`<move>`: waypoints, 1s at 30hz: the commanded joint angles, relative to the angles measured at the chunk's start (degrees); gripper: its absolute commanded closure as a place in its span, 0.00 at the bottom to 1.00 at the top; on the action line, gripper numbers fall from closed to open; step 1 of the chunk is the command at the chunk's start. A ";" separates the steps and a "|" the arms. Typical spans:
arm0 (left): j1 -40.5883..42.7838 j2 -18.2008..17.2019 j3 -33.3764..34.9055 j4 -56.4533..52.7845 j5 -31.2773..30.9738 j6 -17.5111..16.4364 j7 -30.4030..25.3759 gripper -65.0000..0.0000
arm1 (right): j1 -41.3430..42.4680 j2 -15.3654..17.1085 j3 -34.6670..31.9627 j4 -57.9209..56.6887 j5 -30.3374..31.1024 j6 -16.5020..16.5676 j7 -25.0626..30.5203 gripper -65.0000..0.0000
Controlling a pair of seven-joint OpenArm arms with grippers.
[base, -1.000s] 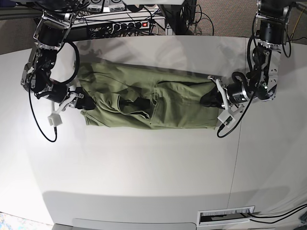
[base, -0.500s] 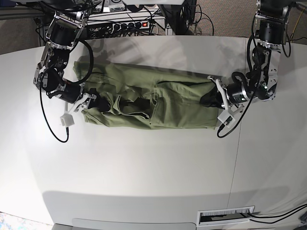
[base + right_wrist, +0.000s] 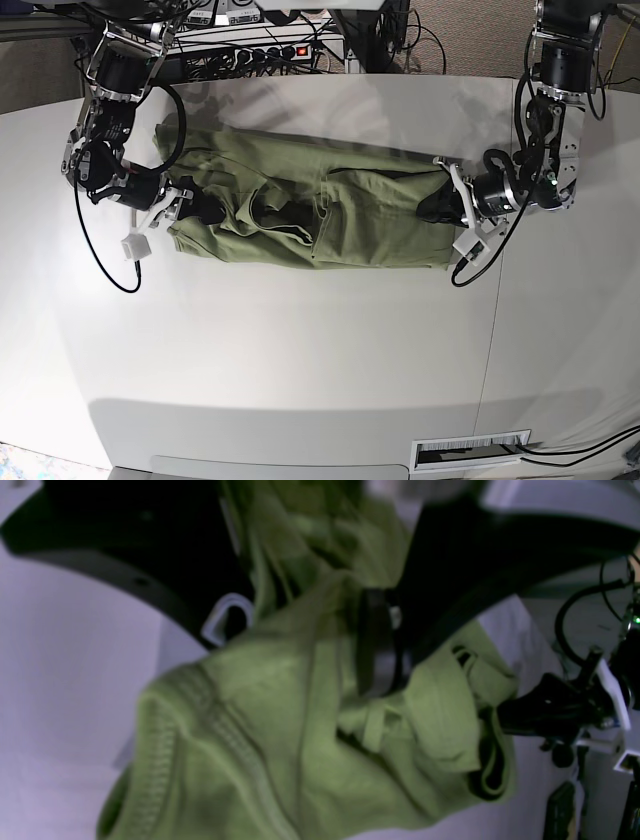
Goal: Fold the T-shirt properly
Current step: 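Grasp the green shirt strip ends with both grippers, then lift the strip and fold the right gripper's end toward the left gripper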
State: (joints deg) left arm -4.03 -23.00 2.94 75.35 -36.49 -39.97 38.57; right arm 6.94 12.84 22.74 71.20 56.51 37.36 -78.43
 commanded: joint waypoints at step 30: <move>0.72 7.56 0.33 -0.39 -7.34 -0.03 12.50 1.00 | 11.96 -2.86 0.09 0.37 13.57 -0.28 -1.57 1.00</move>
State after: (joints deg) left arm -3.33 -14.92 3.05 74.87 -46.57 -40.23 48.47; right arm 17.47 9.61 22.83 70.72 68.18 36.93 -80.79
